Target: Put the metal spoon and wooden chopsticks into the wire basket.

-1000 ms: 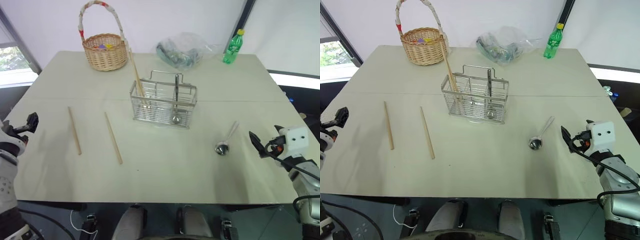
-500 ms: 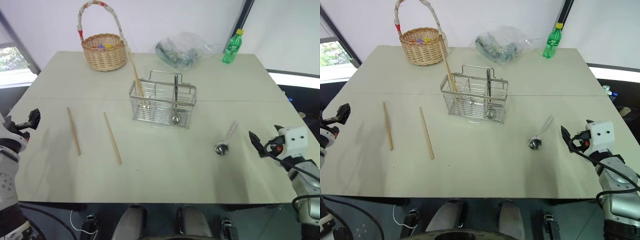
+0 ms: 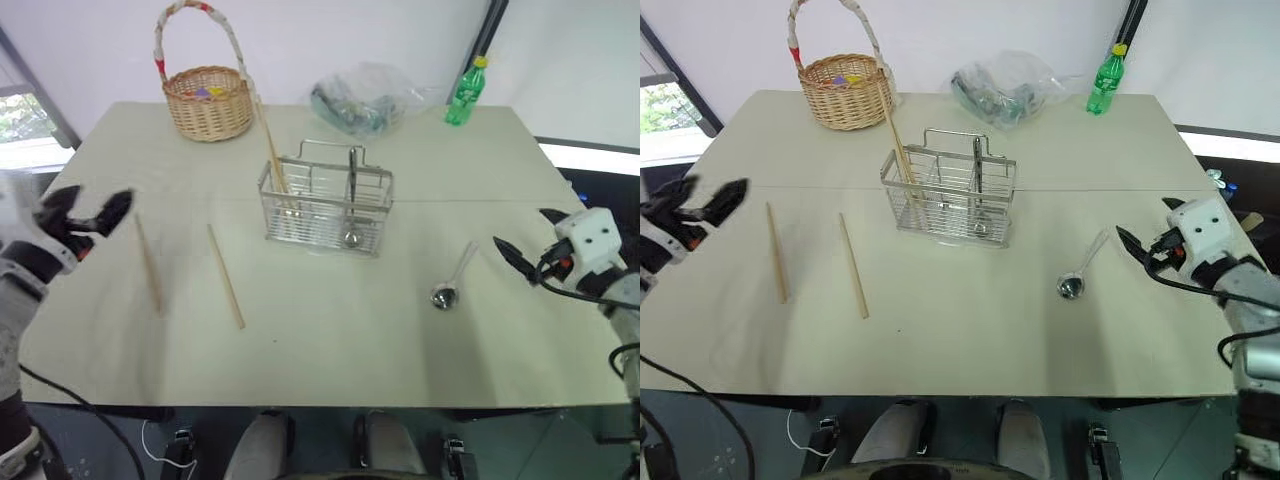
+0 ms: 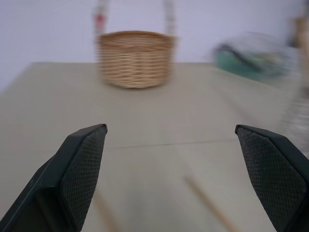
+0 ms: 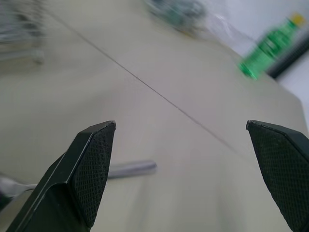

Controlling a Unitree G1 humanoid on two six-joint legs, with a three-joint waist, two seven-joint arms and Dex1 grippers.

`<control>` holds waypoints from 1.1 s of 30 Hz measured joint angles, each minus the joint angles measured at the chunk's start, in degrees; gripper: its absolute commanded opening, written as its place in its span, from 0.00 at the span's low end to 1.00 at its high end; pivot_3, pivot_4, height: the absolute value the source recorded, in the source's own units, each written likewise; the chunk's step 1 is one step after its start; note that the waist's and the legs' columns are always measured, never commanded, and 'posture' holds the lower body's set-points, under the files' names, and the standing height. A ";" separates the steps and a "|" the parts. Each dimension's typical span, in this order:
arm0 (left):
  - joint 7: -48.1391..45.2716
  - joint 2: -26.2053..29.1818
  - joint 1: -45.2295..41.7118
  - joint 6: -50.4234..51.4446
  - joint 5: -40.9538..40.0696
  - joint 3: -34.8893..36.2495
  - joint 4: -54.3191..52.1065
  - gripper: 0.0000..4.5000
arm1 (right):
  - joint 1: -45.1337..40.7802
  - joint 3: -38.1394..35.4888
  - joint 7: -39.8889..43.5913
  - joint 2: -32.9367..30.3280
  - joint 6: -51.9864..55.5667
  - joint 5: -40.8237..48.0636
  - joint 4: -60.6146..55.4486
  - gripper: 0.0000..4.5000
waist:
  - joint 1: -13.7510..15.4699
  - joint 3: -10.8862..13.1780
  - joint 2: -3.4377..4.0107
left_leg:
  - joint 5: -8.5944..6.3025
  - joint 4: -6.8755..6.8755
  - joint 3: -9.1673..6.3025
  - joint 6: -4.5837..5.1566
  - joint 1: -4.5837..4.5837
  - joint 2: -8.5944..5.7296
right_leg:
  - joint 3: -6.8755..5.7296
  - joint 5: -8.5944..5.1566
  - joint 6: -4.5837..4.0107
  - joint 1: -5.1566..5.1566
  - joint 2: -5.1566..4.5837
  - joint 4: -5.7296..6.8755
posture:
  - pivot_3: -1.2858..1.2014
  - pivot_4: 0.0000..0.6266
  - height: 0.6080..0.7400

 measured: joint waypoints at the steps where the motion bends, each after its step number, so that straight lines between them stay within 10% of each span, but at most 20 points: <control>1: -2.87 1.57 0.59 0.82 -1.45 -1.54 -1.73 1.00 | -1.77 1.65 3.80 -2.05 -2.67 -0.30 1.26 0.99 | -0.12 0.02 0.04 | 0.00 -0.04 0.02 0.01 0.00 0.01 | 0.00 0.00 0.00 0.00 0.01 -0.04 | 0.52 0.24 0.40; 14: -22.93 9.57 -9.77 3.22 -5.07 -22.68 -5.98 1.00 | -36.10 31.26 44.45 -8.90 -39.30 -13.50 31.19 0.99 | -0.92 0.54 0.24 | 0.01 -0.04 0.12 0.03 0.07 -0.01 | -0.04 0.04 0.03 0.11 0.09 -0.18 | 0.52 0.24 0.40; 33: -23.49 5.93 -14.50 4.94 -5.21 -30.15 -6.91 1.00 | -53.78 49.06 46.62 4.66 -62.53 -27.30 61.20 0.99 | -1.35 0.63 0.12 | 0.12 0.00 -0.11 -0.15 0.12 0.02 | 0.09 0.15 0.17 0.11 0.37 0.06 | 0.52 0.24 0.40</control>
